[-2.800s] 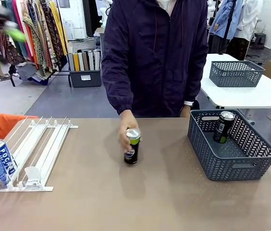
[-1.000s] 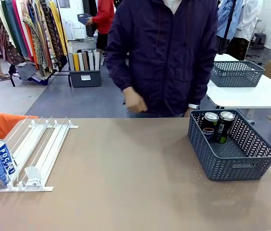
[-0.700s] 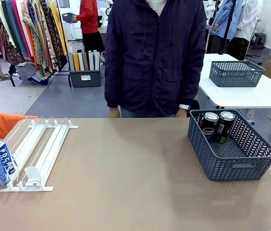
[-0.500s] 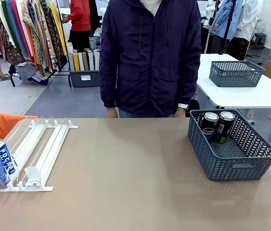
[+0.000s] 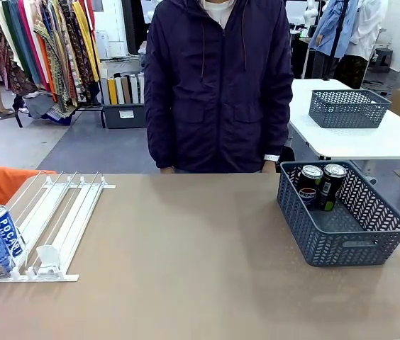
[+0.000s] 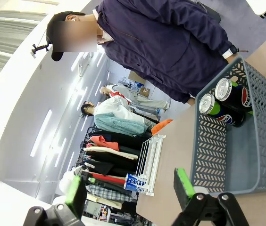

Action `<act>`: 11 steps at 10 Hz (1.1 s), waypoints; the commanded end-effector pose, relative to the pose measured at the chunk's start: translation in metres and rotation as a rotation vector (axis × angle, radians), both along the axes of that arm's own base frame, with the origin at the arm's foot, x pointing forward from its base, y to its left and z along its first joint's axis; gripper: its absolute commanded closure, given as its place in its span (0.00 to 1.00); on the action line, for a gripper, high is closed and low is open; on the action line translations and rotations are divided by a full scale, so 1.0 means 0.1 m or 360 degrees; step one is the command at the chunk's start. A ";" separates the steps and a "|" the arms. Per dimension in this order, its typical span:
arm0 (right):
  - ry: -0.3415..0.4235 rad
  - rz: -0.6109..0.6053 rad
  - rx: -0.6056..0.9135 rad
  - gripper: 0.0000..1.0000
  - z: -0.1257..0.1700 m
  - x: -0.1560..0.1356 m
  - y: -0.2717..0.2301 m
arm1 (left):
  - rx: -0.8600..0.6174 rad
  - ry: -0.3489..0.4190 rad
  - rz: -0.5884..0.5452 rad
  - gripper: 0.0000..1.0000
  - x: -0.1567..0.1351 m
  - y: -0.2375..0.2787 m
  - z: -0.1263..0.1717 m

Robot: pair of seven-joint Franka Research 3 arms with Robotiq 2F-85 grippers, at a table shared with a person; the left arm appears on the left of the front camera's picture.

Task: Retrieve and store the cans from the dispenser.
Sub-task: Pick up one can from the Automatic Can Dispenser and place it in the middle of the table.

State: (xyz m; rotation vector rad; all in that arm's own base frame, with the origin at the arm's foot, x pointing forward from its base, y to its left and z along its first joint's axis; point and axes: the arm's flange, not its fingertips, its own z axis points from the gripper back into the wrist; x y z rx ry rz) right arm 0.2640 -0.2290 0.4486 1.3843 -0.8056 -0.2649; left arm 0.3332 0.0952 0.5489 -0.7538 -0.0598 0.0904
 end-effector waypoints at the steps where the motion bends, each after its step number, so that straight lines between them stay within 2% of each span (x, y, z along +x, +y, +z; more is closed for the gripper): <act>1: -0.0005 -0.0020 0.0049 0.00 0.07 0.03 0.01 | 0.0847 0.0323 -0.0139 0.00 0.06 -0.26 -0.26; 2: -0.0005 -0.0020 0.0049 0.00 0.07 0.03 0.01 | 0.0998 0.0379 -0.0079 0.00 0.10 -0.30 -0.35; 4: -0.0005 -0.0020 0.0049 0.00 0.07 0.03 0.01 | 0.1134 0.0227 0.0001 0.00 0.25 -0.28 -0.38; 5: -0.0005 -0.0020 0.0049 0.00 0.07 0.03 0.01 | 0.0787 0.0229 -0.0033 0.00 0.16 -0.34 -0.36; 8: -0.0005 -0.0020 0.0049 0.00 0.07 0.03 0.01 | 0.0787 0.0229 -0.0033 0.00 0.16 -0.34 -0.36; 9: -0.0005 -0.0020 0.0049 0.00 0.07 0.03 0.01 | 0.0873 0.0232 -0.0046 0.00 0.21 -0.34 -0.39; 10: -0.0005 -0.0020 0.0049 0.00 0.07 0.03 0.01 | 0.0928 0.0123 -0.0085 0.00 0.27 -0.41 -0.55; 11: -0.0005 -0.0020 0.0049 0.00 0.07 0.03 0.01 | 0.1022 0.0108 -0.0025 0.00 0.30 -0.39 -0.64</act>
